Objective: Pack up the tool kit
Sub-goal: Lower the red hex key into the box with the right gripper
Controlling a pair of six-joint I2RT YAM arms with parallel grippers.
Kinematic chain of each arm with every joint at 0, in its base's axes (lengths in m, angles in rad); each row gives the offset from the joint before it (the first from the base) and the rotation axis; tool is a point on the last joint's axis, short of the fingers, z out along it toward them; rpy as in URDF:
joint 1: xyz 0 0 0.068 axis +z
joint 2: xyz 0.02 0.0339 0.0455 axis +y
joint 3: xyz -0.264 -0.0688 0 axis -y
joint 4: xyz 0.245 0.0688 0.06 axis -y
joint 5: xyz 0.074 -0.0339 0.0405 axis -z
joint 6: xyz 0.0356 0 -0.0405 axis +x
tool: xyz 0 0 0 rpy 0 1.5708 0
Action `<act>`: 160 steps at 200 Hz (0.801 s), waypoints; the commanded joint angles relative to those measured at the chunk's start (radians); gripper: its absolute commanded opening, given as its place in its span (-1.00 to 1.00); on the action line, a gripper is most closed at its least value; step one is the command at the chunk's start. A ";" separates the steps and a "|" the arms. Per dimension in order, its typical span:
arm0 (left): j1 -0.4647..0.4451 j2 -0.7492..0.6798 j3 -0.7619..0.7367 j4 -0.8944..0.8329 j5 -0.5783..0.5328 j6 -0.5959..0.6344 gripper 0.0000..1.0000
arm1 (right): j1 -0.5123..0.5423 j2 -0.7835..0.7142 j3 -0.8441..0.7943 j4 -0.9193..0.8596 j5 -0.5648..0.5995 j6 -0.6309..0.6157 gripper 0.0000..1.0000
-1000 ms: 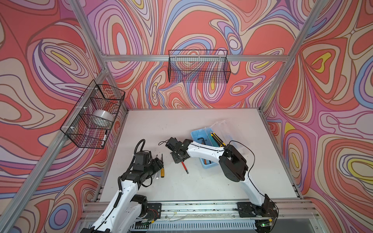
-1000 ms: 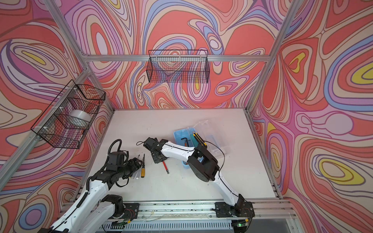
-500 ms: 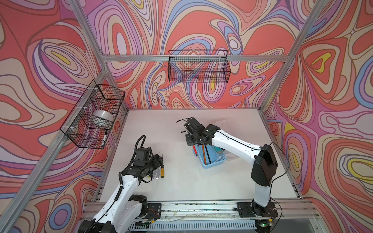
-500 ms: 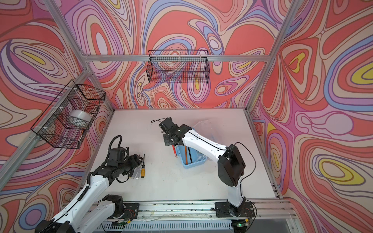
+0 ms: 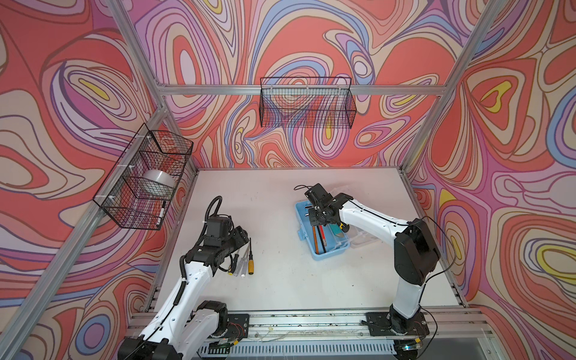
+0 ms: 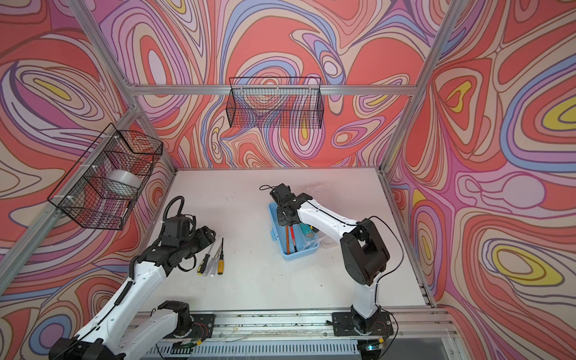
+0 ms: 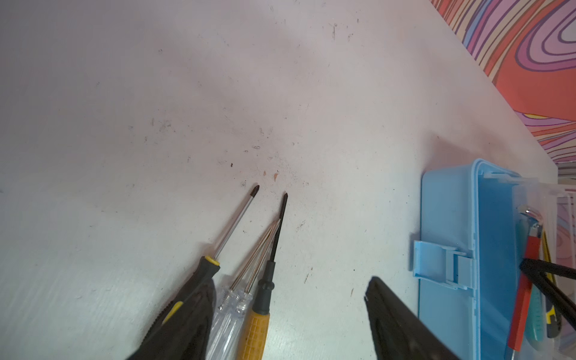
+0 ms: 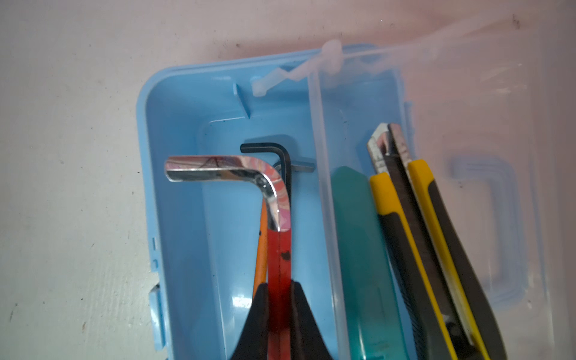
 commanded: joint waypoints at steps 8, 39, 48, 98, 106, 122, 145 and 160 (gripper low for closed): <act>0.005 0.029 0.012 -0.055 -0.037 0.013 0.52 | -0.021 0.021 -0.029 0.074 -0.030 -0.015 -1.00; 0.005 0.051 0.000 -0.033 -0.028 0.001 0.52 | -0.022 0.059 -0.039 0.092 -0.076 -0.010 -1.00; 0.005 0.053 -0.004 -0.027 -0.025 -0.003 0.52 | -0.022 0.066 -0.045 0.103 -0.093 -0.004 -1.00; 0.005 0.058 -0.020 -0.021 -0.017 0.001 0.52 | -0.022 0.103 -0.064 0.143 -0.122 0.064 -1.00; 0.005 0.058 -0.021 -0.020 -0.013 0.000 0.52 | -0.022 0.105 -0.063 0.150 -0.129 0.088 -1.00; 0.005 0.059 -0.027 -0.010 -0.007 0.000 0.52 | -0.022 0.111 -0.068 0.190 -0.181 0.134 -1.00; 0.005 0.067 -0.030 -0.004 -0.008 0.005 0.52 | -0.018 0.128 -0.058 0.224 -0.241 0.186 -1.00; 0.005 0.068 -0.033 -0.002 -0.007 0.011 0.52 | -0.016 0.134 -0.049 0.236 -0.242 0.209 -1.00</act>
